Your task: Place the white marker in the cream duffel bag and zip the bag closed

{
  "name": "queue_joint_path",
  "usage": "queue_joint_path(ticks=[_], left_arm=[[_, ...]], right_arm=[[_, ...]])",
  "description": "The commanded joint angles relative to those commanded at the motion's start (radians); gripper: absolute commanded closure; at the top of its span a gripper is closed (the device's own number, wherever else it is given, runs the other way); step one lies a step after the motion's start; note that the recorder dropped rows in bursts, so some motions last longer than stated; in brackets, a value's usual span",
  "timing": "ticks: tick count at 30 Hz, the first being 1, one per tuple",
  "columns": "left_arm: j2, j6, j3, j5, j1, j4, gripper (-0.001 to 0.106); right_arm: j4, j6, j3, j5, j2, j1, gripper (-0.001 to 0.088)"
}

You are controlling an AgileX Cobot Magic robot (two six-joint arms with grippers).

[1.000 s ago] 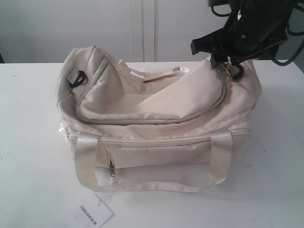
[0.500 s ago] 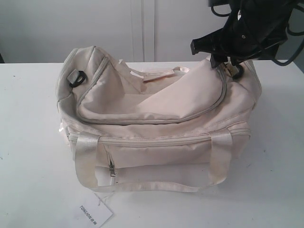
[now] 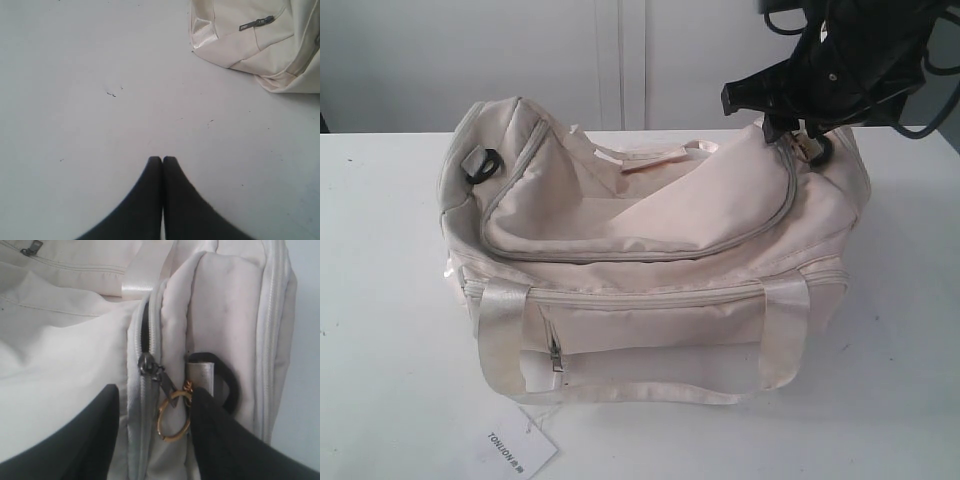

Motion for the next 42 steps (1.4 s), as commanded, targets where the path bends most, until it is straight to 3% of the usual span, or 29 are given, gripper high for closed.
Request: queue_joint_path(ticks=[19,33,42], left_arm=[[0.0,0.0,0.0,0.0,0.0,0.0,0.105],[0.0,0.0,0.0,0.0,0.0,0.0,0.105],[0.0,0.0,0.0,0.0,0.0,0.0,0.105]], right_arm=[[0.005,0.015,-0.005,0.0,-0.006,0.0,0.0435],[0.0,0.015,-0.016,0.026,-0.152,0.0,0.0435],[-0.002,0.015,-0.016,0.024,-0.165,0.0,0.0435]])
